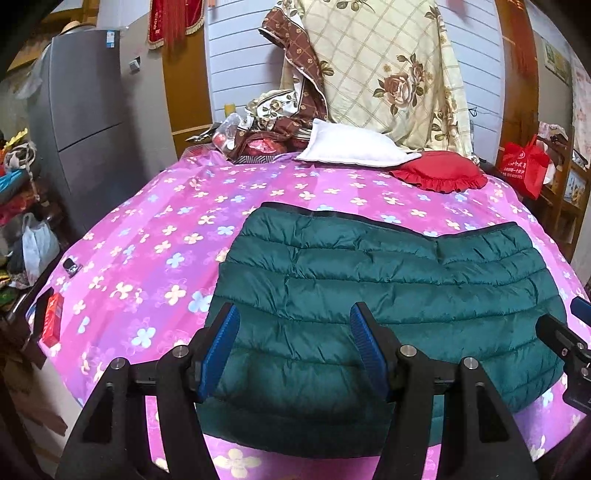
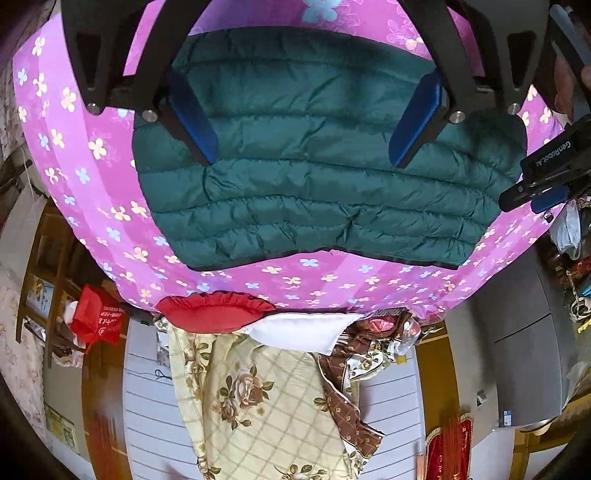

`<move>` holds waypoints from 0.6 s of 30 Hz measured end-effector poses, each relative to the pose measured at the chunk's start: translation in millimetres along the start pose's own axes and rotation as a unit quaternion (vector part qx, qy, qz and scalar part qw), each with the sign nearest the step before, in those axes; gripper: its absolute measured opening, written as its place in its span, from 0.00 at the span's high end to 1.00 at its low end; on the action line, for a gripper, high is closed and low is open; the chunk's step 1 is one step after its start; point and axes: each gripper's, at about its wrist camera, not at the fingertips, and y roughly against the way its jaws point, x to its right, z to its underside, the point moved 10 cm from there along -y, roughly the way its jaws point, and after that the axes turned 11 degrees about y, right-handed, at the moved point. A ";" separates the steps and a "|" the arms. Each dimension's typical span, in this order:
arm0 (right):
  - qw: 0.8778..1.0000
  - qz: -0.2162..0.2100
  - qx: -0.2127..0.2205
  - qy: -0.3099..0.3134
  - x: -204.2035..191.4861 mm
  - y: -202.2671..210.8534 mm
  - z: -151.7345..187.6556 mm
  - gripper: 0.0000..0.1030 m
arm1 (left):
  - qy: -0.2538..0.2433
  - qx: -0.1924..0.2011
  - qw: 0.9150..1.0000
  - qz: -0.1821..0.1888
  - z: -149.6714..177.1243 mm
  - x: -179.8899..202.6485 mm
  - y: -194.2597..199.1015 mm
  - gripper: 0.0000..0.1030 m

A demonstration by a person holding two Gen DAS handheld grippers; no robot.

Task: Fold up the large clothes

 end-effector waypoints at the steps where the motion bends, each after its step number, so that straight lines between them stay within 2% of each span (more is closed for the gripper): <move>1: 1.000 -0.001 -0.001 -0.001 0.5 0.3 1.2 0.07 | 0.000 0.000 1.000 0.000 0.4 -0.1 0.0 0.57; 18: 1.000 0.000 -0.001 -0.001 -1.1 -4.4 1.9 0.07 | -0.004 -0.004 1.000 -0.005 5.7 -0.6 -3.9 0.57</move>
